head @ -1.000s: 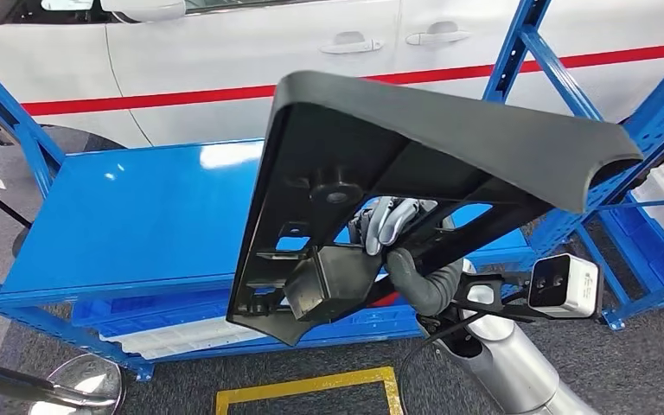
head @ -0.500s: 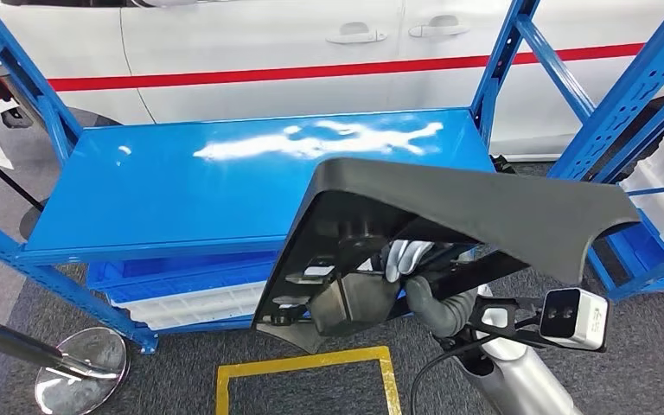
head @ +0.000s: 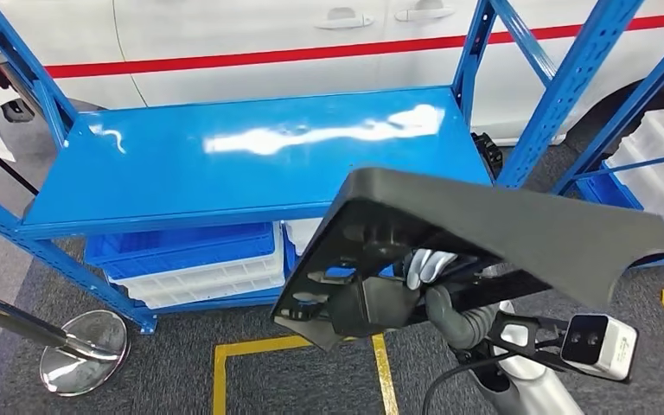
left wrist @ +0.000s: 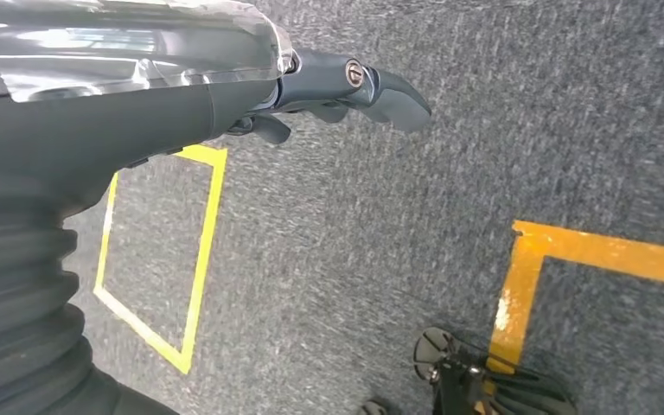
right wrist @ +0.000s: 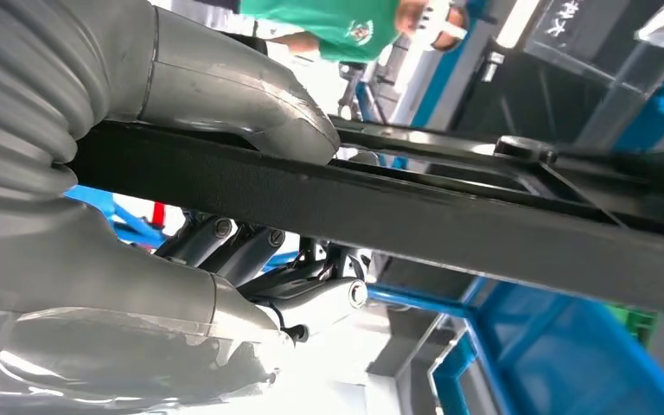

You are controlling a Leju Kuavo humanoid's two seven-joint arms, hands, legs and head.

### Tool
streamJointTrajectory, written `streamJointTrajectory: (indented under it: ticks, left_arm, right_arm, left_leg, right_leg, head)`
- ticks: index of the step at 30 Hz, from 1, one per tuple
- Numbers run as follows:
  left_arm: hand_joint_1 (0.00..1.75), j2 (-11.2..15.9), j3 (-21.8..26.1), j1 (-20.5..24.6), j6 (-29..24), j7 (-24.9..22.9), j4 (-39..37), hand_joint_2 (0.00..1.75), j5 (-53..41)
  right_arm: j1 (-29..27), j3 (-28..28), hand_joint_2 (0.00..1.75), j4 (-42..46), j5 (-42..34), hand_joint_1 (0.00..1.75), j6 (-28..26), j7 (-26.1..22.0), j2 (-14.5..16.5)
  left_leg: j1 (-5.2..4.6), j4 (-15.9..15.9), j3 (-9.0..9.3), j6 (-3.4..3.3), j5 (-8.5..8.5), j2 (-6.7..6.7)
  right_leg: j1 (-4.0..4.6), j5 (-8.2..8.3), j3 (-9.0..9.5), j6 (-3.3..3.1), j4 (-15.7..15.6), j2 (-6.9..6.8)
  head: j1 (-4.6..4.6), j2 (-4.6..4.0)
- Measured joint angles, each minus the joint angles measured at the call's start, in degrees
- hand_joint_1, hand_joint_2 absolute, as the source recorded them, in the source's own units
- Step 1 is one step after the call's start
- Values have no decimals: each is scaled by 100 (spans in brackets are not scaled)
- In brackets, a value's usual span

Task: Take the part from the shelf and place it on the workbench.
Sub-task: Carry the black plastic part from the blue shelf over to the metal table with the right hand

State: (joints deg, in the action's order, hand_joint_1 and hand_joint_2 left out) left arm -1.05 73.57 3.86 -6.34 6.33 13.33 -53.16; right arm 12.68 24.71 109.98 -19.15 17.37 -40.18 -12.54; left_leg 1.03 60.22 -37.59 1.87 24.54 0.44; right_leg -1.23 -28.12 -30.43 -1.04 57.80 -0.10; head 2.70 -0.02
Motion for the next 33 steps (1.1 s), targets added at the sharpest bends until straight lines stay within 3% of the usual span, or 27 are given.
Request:
streamJointTrajectory:
  ticks: [2,3,4,5,6,7,8,10,12,14,15,18,19,20,21,23,25,29,31,33]
  left_arm:
    - [0,-1,26,5,54,101,0,175,12]
    - [0,-1,38,10,70,139,0,175,15]
    - [0,-1,49,12,78,161,0,175,19]
    - [0,-2,57,12,78,173,0,175,22]
    - [0,-4,64,12,73,175,0,175,29]
    - [0,-5,69,13,64,175,0,175,41]
    - [0,-6,73,18,54,175,0,175,58]
    - [0,-10,86,35,33,175,0,175,98]
    - [0,-19,115,44,18,173,0,175,132]
    - [0,-40,152,39,11,171,0,175,154]
    - [0,-53,172,39,11,169,0,175,159]
    - [0,-94,210,43,8,155,0,175,159]
    - [0,-103,214,40,4,142,0,175,156]
    - [0,-109,215,37,-1,130,0,175,152]
    - [0,-114,216,34,-13,117,0,175,145]
    - [0,-127,217,33,-47,91,0,175,117]
    - [0,-140,217,38,-97,55,0,175,95]
    - [0,-143,217,43,-186,-26,0,175,53]
    - [0,-139,217,44,-208,-65,0,175,32]
    - [0,-134,217,42,-232,-94,0,175,20]
  right_arm:
    - [-18,-81,175,27,59,173,143,-2,7]
    - [-41,-131,175,34,108,173,240,-2,21]
    - [-74,-185,175,39,160,173,347,-1,49]
    - [-112,-236,175,42,206,173,450,-1,88]
    - [-145,-278,175,45,245,173,539,-1,137]
    - [-166,-311,175,48,280,173,611,-1,190]
    - [-176,-334,175,48,309,173,663,-1,240]
    - [-177,-367,175,49,362,173,745,-1,347]
    - [-177,-388,175,49,408,173,831,-1,450]
    - [-178,-411,175,49,456,173,924,-1,536]
    - [-177,-424,175,49,475,173,962,-1,567]
    - [-180,-471,175,49,495,173,1012,-1,619]
    - [-184,-493,175,49,493,173,1021,-1,628]
    - [-189,-519,175,49,489,173,1031,-1,633]
    - [-192,-549,175,49,483,173,1046,-1,636]
    - [-194,-616,175,49,468,173,1092,-1,637]
    - [-204,-674,175,48,461,173,1149,-1,646]
    - [-284,-770,175,50,449,173,1300,-2,671]
    - [-335,-823,175,63,440,173,1419,-2,684]
    - [-401,-884,175,80,470,173,1536,-2,701]
  left_leg:
    - [13,670,-193,38,562,-2]
    - [15,1050,-273,50,764,-2]
    - [15,1331,-304,55,826,-2]
    - [14,1445,-261,51,744,-2]
    - [12,1362,-127,35,564,-2]
    - [9,1092,98,7,374,-4]
    - [2,690,380,-32,287,-6]
    - [-32,-95,890,-100,372,-10]
    - [-74,-415,1060,-148,478,-12]
    - [-61,-465,1043,-217,414,-1]
    - [-50,-484,1025,-260,369,8]
    - [-59,-482,903,-338,257,24]
    - [-66,-471,858,-341,233,24]
    - [-70,-454,819,-340,214,23]
    - [-72,-432,786,-337,204,21]
    - [-75,-370,737,-322,204,16]
    - [-98,-297,684,-277,213,14]
    - [-104,-249,625,-160,221,35]
    - [-92,54,505,-103,457,21]
    - [-69,795,200,-55,874,10]
  right_leg:
    - [9,108,-118,-58,-6,-10]
    - [21,151,-179,-67,-4,-13]
    - [34,196,-244,-67,-1,-15]
    - [45,239,-310,-66,3,-17]
    - [54,283,-373,-60,6,-15]
    - [62,329,-427,-49,9,-12]
    - [66,371,-467,-35,12,-9]
    - [74,441,-505,18,18,-8]
    - [65,506,-511,95,8,-15]
    - [51,492,-538,166,42,-14]
    - [49,382,-595,189,167,-9]
    - [45,-260,-1006,232,1202,2]
    - [45,-395,-1113,242,1524,2]
    - [45,-421,-1127,246,1657,2]
    - [45,-340,-1024,242,1558,1]
    - [51,-40,-562,198,823,0]
    - [77,119,-217,131,188,-1]
    - [86,164,-205,16,42,35]
    - [55,209,-215,-46,4,53]
    - [53,237,-250,-76,4,84]
  head:
    - [1,0]
    - [1,0]
    - [1,0]
    - [1,0]
    - [1,0]
    - [1,0]
    - [1,0]
    - [1,0]
    - [1,0]
    - [0,0]
    - [-1,0]
    - [-1,0]
    - [-1,0]
    - [-1,0]
    - [-1,0]
    - [-1,0]
    - [-1,0]
    - [1,0]
    - [0,0]
    - [1,0]
